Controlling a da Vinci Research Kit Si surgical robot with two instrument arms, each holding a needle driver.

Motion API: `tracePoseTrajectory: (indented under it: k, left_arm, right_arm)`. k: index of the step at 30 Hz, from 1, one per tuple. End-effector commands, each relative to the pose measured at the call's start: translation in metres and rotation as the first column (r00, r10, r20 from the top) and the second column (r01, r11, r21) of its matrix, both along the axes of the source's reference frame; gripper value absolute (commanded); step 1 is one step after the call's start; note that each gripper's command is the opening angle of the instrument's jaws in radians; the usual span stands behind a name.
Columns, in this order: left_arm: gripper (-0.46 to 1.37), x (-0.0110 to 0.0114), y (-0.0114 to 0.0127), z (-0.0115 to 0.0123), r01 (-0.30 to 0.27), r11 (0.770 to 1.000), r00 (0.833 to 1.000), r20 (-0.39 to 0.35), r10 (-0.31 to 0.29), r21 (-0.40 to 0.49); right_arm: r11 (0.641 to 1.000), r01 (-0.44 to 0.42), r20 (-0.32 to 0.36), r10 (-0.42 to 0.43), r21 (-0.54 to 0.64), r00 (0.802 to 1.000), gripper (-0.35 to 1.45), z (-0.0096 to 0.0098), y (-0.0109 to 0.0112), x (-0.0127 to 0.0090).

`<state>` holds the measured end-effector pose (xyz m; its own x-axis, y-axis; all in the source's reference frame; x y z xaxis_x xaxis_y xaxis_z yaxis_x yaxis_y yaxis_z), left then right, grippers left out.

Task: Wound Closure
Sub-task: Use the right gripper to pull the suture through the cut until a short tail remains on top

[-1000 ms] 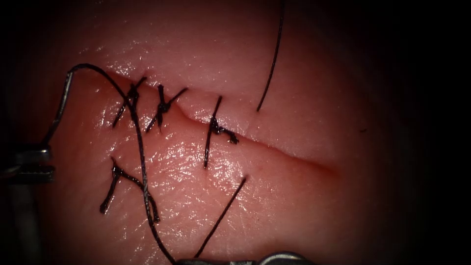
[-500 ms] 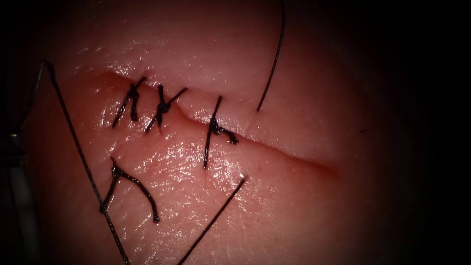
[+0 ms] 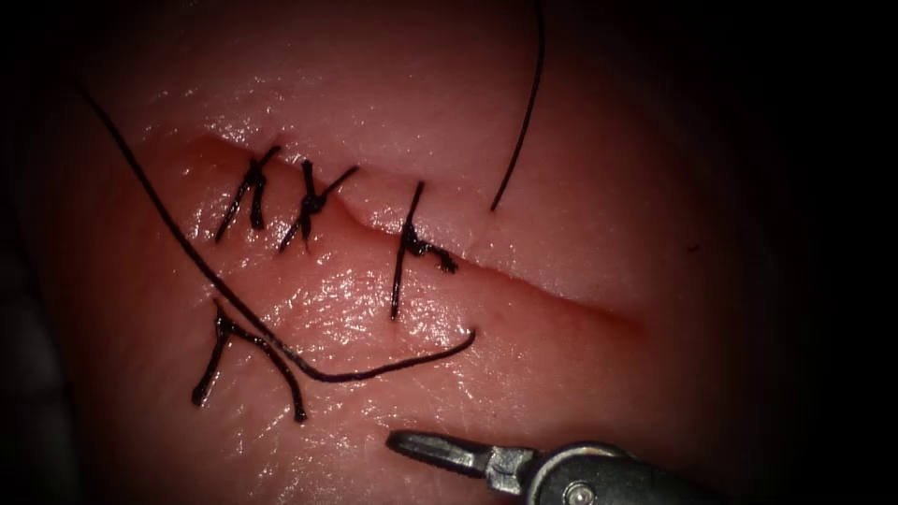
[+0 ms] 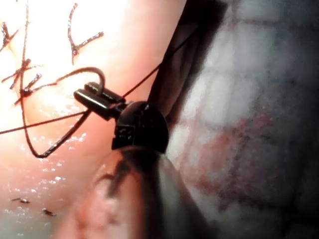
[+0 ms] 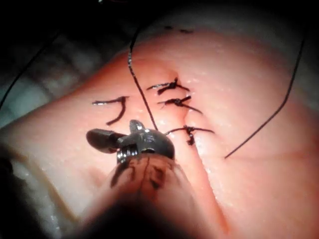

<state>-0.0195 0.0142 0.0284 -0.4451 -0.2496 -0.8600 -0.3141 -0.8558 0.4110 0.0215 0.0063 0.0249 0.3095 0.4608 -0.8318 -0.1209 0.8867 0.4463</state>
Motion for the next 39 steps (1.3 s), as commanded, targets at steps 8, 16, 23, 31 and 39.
tracePoseTrajectory:
  k: [8, 16, 23, 31, 39]
  left_arm:
    - [-0.35, 0.0001, 0.0001, 0.0004, 0.012, 1.0, 1.0, -0.011, -0.012, -0.002]
    - [-0.35, 0.0001, 0.0001, 0.0005, 0.013, 1.0, 1.0, -0.013, -0.013, -0.003]
    - [-0.35, 0.0, 0.0, 0.0005, 0.012, 1.0, 1.0, -0.011, -0.012, -0.003]
    - [-0.35, -0.0001, 0.0, 0.0005, 0.009, 1.0, 1.0, -0.009, -0.009, -0.003]
    - [-0.35, -0.0002, -0.0001, 0.0005, 0.009, 1.0, 1.0, -0.009, -0.009, -0.003]
  right_arm:
    - [0.993, -0.019, 0.052, 0.025, -0.117, 0.998, 1.14, 0.0027, 0.0026, -0.0031]
    - [0.992, -0.019, 0.049, 0.026, -0.124, 0.998, 1.1, 0.0062, 0.0035, -0.0017]
    - [0.992, -0.021, 0.048, 0.027, -0.126, 0.998, 0.96, 0.0079, 0.0043, 0.0001]
    - [0.991, -0.016, 0.043, 0.022, -0.132, 0.999, -0.35, 0.0092, 0.0042, 0.001]
    - [0.991, -0.008, 0.036, 0.013, -0.132, 0.999, -0.35, 0.0097, 0.0043, 0.0009]
